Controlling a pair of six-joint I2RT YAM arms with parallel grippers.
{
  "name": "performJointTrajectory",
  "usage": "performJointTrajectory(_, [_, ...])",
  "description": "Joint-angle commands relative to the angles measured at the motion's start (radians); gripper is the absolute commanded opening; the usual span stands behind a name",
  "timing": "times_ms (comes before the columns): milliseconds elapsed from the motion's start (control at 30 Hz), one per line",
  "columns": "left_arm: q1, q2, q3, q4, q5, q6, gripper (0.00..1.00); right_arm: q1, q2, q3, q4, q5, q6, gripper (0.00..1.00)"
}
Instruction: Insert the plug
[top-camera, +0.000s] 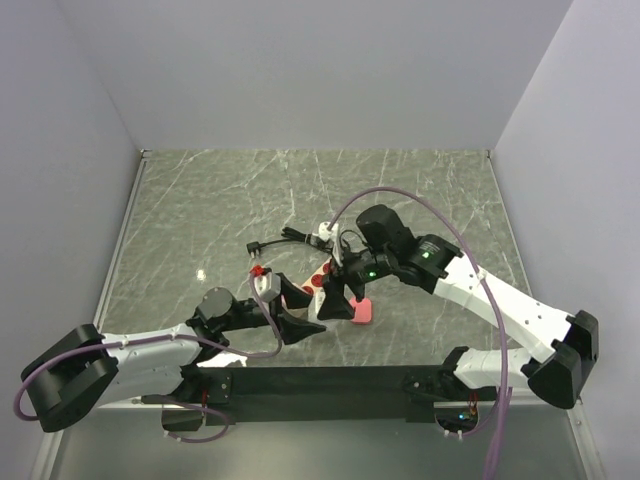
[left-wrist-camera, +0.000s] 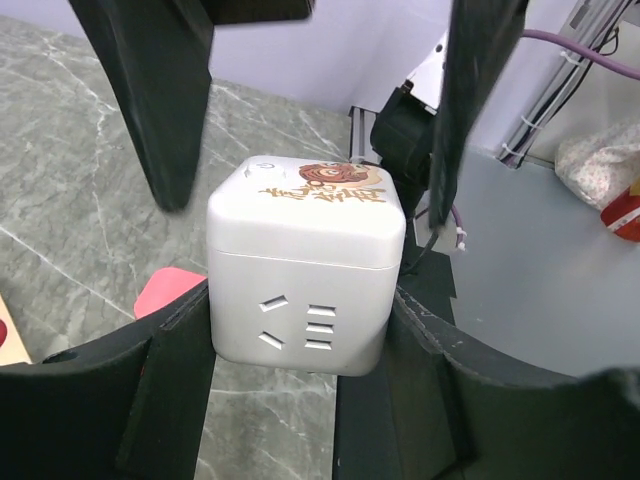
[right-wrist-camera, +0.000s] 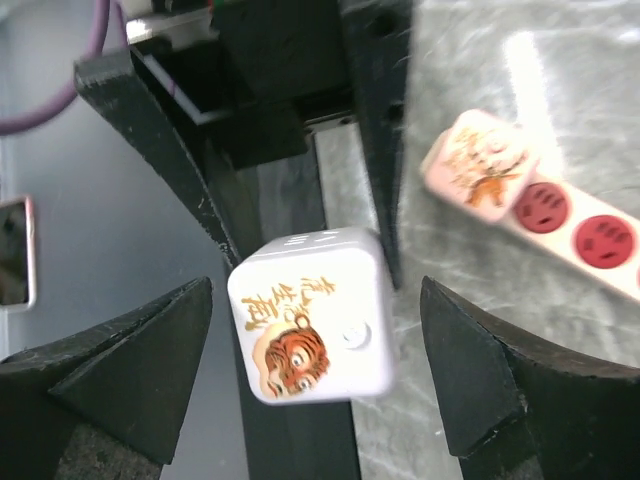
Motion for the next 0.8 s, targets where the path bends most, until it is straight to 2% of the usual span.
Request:
performJointTrajectory(0, [-0.003, -0.008, -0.007, 0.097, -0.018, 0.030, 0.01, -0.037, -0.054, -0.027, 0.100, 0.005, 0.043, 0.91])
performJointTrajectory(133, [-0.006, 0.005, -0.020, 0.146, -0.046, 0.013, 0.01, -0.056, -0.072, -0.036, 0.136, 0.032, 0.109, 0.93])
performJointTrajectory(200, [-0.006, 0.004, -0.023, 0.148, -0.086, 0.019, 0.01, -0.065, -0.084, -0.043, 0.186, 0.145, 0.190, 0.93])
performJointTrajectory(433, [-0.014, -0.015, -0.026, 0.108, -0.350, 0.087, 0.01, -0.056, -0.107, -0.030, 0.222, 0.311, 0.448, 0.95])
performJointTrajectory(600, [-0.017, -0.022, -0.024, 0.094, -0.491, 0.119, 0.01, -0.019, -0.089, 0.011, 0.176, 0.414, 0.500, 0.95])
performJointTrajectory(633, [-0.018, -0.019, -0.024, 0.106, -0.498, 0.128, 0.01, -0.007, -0.060, 0.025, 0.162, 0.467, 0.500, 0.96])
performJointTrajectory(767, [-0.032, -0.015, -0.014, 0.088, -0.545, 0.147, 0.01, 0.024, 0.001, 0.092, 0.122, 0.517, 0.494, 0.96])
